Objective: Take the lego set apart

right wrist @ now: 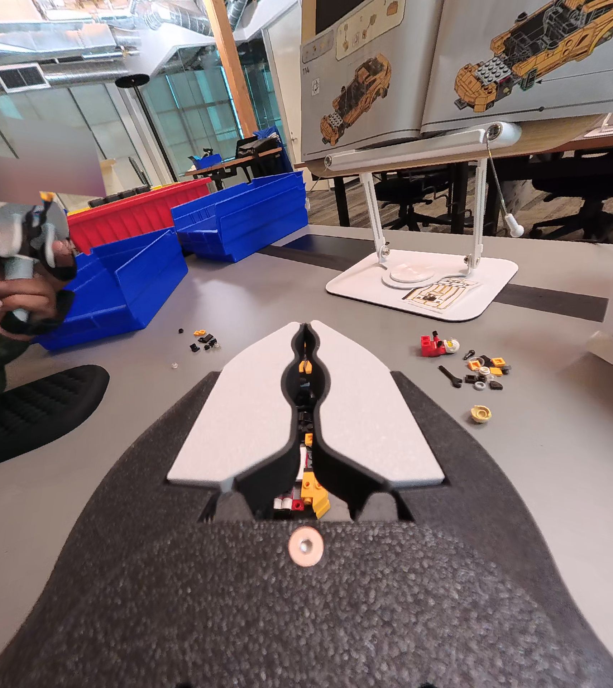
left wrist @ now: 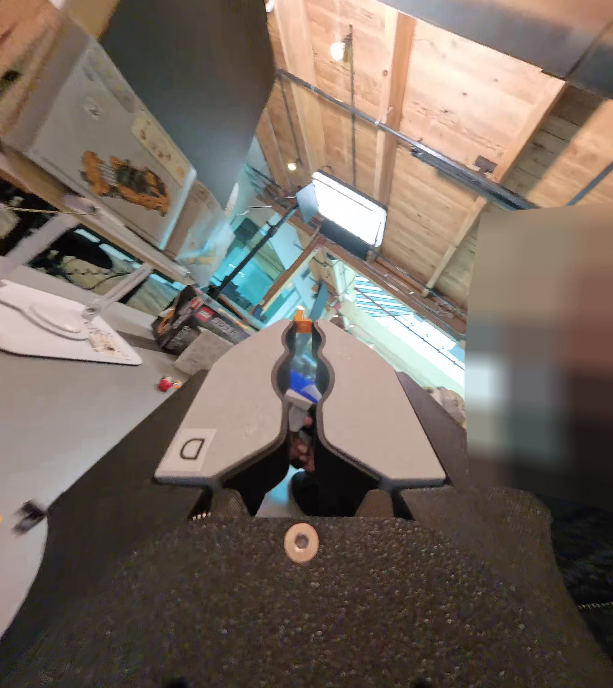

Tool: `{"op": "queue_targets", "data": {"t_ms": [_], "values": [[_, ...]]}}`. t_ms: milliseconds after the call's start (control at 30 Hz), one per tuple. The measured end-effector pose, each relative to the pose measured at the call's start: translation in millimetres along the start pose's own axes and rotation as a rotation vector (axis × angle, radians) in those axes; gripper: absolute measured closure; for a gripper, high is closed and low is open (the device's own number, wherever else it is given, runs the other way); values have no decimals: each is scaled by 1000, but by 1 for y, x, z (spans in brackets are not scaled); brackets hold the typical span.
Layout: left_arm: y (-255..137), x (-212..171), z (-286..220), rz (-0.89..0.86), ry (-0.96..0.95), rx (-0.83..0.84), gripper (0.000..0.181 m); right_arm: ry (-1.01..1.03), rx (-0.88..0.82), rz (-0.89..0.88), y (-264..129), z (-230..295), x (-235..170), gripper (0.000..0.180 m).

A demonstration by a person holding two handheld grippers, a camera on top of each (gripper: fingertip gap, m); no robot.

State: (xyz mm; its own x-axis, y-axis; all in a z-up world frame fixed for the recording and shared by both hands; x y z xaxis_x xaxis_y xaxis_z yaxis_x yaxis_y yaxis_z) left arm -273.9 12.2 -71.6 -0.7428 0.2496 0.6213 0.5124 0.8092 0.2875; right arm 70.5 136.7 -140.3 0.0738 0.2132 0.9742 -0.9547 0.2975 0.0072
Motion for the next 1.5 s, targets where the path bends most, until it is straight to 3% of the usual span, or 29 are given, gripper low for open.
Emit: {"op": "queue_targets", "data": {"t_ms": [33,233,400,567,700,933,1167,1333,1500], "values": [[-5,3,4,2,27,47,173,0,0,2,0,0,0,180],[-37,25,32,73,336,456,173,9,11,14,2,0,-3,180],[-46,19,52,215,740,739,173,8,17,19,3,1,-4,180],[-25,-20,81,472,1115,910,173,29,25,27,4,-1,-7,180],[-9,-48,108,650,1312,935,173,34,31,27,5,-1,-8,180],[5,-87,129,830,1317,834,169,69,64,17,4,-1,-6,180],[8,-100,135,869,1277,778,160,106,81,15,4,-3,-7,180],[16,-99,118,753,1192,703,160,112,85,21,5,-4,-8,180],[42,-106,78,543,1009,519,167,60,38,41,4,-5,-8,174]]}}
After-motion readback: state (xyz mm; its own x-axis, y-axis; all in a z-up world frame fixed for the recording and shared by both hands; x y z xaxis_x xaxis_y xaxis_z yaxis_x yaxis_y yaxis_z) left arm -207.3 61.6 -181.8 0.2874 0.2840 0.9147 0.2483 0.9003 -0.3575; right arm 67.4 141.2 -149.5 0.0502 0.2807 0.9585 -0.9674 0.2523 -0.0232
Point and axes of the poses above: each gripper's, where its closed fingertips meet, y out along the fingers, x out of its top, z = x × y across the jaws, the point moved 4 cm from there along -y, back along the fingers, and after that the axes turned 12 degrees about x, right-handed, at the moved point
